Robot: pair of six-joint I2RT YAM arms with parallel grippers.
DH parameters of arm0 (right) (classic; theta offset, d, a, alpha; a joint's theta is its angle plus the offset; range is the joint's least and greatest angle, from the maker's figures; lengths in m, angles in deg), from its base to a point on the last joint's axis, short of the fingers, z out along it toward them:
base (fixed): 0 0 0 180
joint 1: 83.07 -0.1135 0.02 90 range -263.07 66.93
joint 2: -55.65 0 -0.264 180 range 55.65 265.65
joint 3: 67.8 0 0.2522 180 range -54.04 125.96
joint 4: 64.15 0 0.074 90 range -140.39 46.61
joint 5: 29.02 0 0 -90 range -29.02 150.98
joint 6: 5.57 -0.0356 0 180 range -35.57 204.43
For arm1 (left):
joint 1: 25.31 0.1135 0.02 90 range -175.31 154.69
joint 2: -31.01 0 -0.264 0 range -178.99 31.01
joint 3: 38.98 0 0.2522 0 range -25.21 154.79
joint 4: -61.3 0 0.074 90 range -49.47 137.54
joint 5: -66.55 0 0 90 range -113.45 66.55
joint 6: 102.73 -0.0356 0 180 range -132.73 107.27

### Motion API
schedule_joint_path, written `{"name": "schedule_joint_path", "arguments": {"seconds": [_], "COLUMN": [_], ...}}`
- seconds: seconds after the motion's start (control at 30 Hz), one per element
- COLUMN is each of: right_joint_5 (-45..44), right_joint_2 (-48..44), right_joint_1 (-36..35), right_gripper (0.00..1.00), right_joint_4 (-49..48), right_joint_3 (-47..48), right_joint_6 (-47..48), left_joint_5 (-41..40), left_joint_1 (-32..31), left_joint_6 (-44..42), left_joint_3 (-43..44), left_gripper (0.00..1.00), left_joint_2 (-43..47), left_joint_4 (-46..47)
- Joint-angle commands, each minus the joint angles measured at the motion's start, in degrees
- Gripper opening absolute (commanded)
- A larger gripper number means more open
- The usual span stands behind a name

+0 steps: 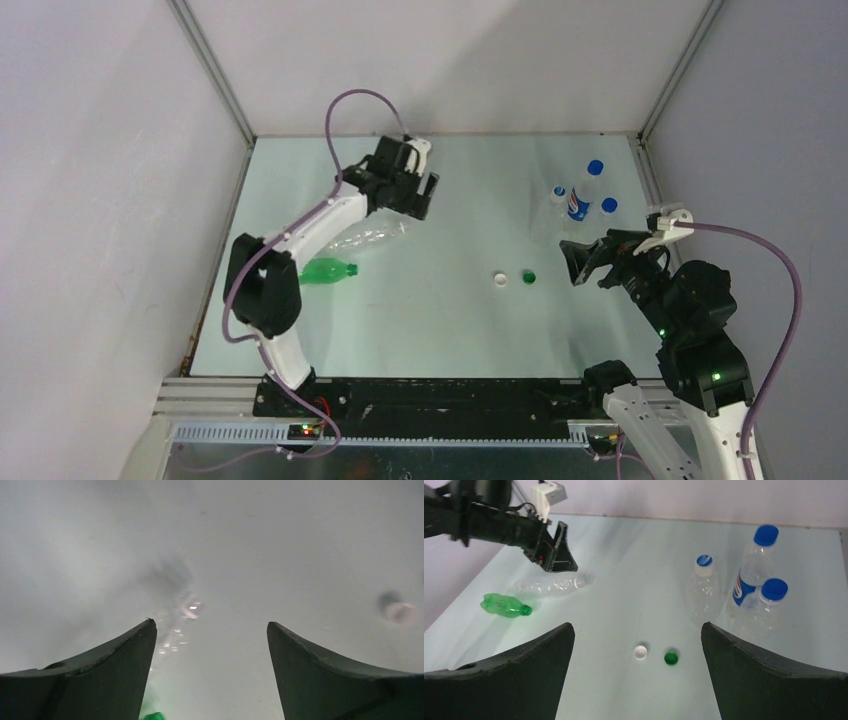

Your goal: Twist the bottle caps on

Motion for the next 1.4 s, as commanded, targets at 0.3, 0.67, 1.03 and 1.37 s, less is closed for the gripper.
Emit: {"name": "schedule_joint_path", "arguments": {"seconds": [0.3,0.67,1.03,1.37], "right_joint_5": [-6.5,-4.5,-3.1,-2.8], "right_joint_2": [1.2,-0.7,-2.8,-2.3], "right_joint_1": [0.0,0.1,0.1,0.0], "right_gripper": [0.99,0.99,0.99,0.99], "right_joint_4": [14.7,18.3,20.2,20.2], "right_joint_3": [3.4,3.4,3.4,3.4], "right_joint_6": [-5.2,-5.2,-6.1,-5.9], "left_joint_5": [-5.9,-4.3,-4.1,-5.1], "left_joint_1": [-24.3,-31.0,-31.6,-32.1], "left_joint_6": [9.6,11.2,13.2,14.1], "left_joint_3": [-5.3,3.5,7.9,7.9], "left_gripper": [0.78,0.55,0.47,0.4], "left_joint_2": [2.7,-11.5,-19.5,-20.8], "left_joint_4": [14.7,14.3,12.9,10.5]}}
